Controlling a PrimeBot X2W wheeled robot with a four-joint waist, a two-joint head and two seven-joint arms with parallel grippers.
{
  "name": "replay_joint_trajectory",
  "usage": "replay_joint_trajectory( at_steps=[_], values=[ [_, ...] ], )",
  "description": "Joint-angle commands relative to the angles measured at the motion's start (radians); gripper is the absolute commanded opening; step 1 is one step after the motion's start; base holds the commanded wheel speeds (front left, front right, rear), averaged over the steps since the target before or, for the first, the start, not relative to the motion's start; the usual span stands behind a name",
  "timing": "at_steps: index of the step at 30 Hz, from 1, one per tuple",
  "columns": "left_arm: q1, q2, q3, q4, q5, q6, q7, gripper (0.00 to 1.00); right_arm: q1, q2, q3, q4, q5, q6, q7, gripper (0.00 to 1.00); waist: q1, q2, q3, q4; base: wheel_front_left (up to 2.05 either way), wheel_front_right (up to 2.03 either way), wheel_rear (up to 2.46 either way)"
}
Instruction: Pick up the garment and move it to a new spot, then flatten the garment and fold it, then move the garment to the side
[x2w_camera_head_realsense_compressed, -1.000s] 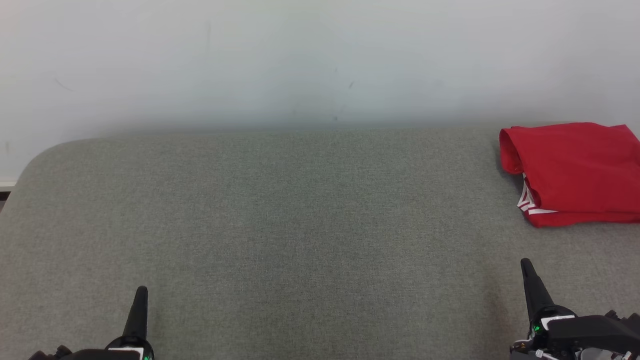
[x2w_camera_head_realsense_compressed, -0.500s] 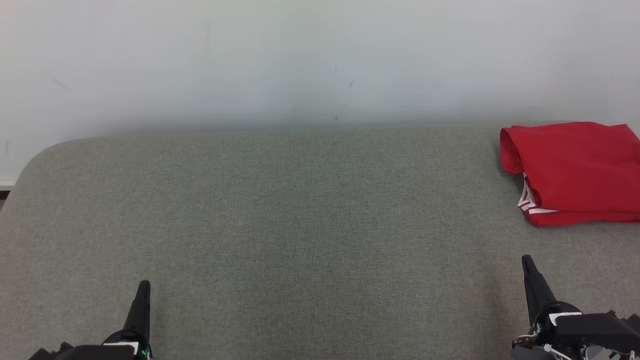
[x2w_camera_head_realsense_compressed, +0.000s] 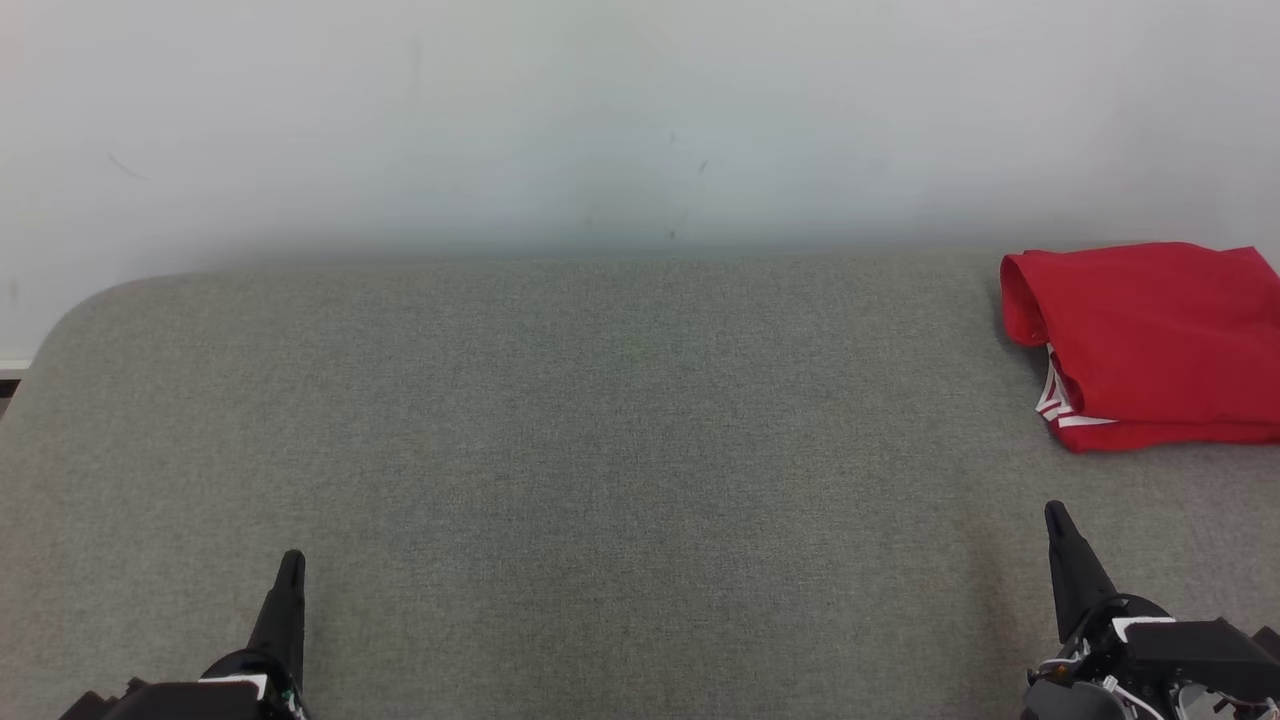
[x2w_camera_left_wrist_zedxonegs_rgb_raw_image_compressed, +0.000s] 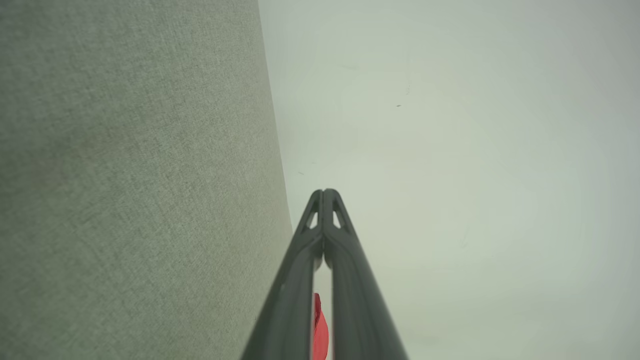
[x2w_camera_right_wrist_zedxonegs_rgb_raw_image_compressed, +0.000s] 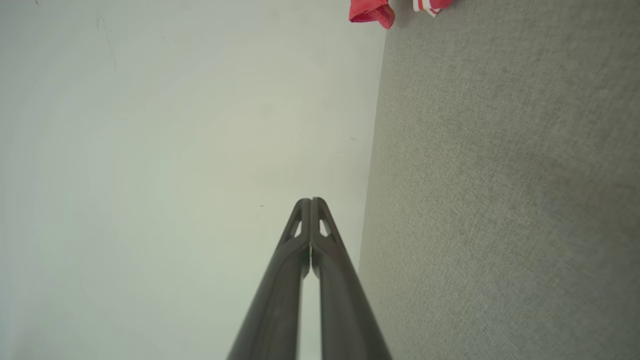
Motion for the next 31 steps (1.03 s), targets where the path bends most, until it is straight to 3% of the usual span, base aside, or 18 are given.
replay_joint_trajectory(
  at_steps=[1,31],
  values=[
    [-0.012,-0.002,0.004,0.002,-0.017,-0.003,0.006,0.0,-0.009,0.003,-0.005,0.001,0.014,-0.002,0.004,0.0,0.0,-0.0001,0.0,0.0,0.0,0.0,0.0],
    [-0.011,-0.002,0.004,0.001,-0.014,-0.003,0.004,0.0,-0.009,0.006,-0.009,0.002,0.008,-0.002,0.009,0.0,0.0,-0.0001,0.0,0.0,0.0,0.0,0.0]
  ],
)
